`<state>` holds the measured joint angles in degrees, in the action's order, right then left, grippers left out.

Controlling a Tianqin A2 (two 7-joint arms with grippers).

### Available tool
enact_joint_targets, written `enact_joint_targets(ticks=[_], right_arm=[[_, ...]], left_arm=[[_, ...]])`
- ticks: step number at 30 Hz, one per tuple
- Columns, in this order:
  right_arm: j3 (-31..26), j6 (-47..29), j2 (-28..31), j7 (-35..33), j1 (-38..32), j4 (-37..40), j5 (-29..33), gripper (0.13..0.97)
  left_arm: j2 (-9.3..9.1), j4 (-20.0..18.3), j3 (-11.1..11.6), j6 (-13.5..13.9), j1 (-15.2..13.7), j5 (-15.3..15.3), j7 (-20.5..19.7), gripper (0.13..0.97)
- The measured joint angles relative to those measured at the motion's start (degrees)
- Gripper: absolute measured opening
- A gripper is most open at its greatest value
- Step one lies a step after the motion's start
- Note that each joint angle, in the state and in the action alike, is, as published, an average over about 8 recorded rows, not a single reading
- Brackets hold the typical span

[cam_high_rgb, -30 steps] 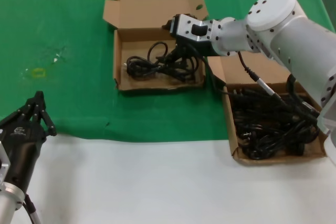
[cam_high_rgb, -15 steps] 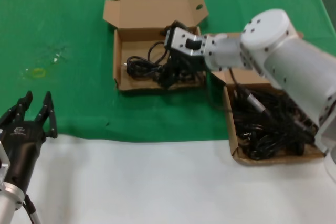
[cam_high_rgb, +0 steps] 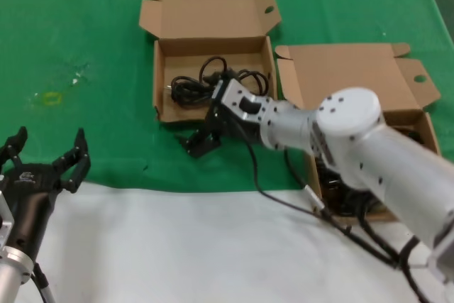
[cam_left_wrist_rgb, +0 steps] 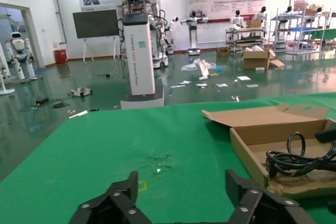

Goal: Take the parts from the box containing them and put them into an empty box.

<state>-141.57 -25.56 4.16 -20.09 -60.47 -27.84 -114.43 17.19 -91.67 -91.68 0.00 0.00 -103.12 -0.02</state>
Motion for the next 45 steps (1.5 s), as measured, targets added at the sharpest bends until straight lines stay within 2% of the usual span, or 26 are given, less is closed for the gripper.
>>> enact_joint_targets(ticks=[6, 7, 15, 24, 36, 45], right_arm=[[5.3, 2.7, 1.4, 2.1, 6.4, -6.7, 1.2, 0.952], [6.2, 3.2, 1.6, 2.5, 7.5, -7.9, 1.4, 0.954], [13.2, 6.7, 3.4, 5.3, 16.0, -16.8, 3.0, 0.966], [21.1, 10.8, 5.5, 8.5, 25.5, -26.9, 4.8, 0.966], [31.6, 16.2, 8.3, 12.7, 38.3, -40.4, 7.2, 0.966], [39.5, 20.2, 10.3, 15.9, 47.9, -50.5, 8.9, 0.966]], left_arm=[[0.00, 0.0, 0.0, 0.0, 0.0, 0.0, 0.0, 0.600], [0.00, 0.0, 0.0, 0.0, 0.0, 0.0, 0.0, 0.600], [0.00, 0.0, 0.0, 0.0, 0.0, 0.0, 0.0, 0.794], [0.00, 0.0, 0.0, 0.0, 0.0, 0.0, 0.0, 0.915], [0.00, 0.0, 0.0, 0.0, 0.0, 0.0, 0.0, 0.965], [0.00, 0.0, 0.0, 0.0, 0.0, 0.0, 0.0, 0.966]])
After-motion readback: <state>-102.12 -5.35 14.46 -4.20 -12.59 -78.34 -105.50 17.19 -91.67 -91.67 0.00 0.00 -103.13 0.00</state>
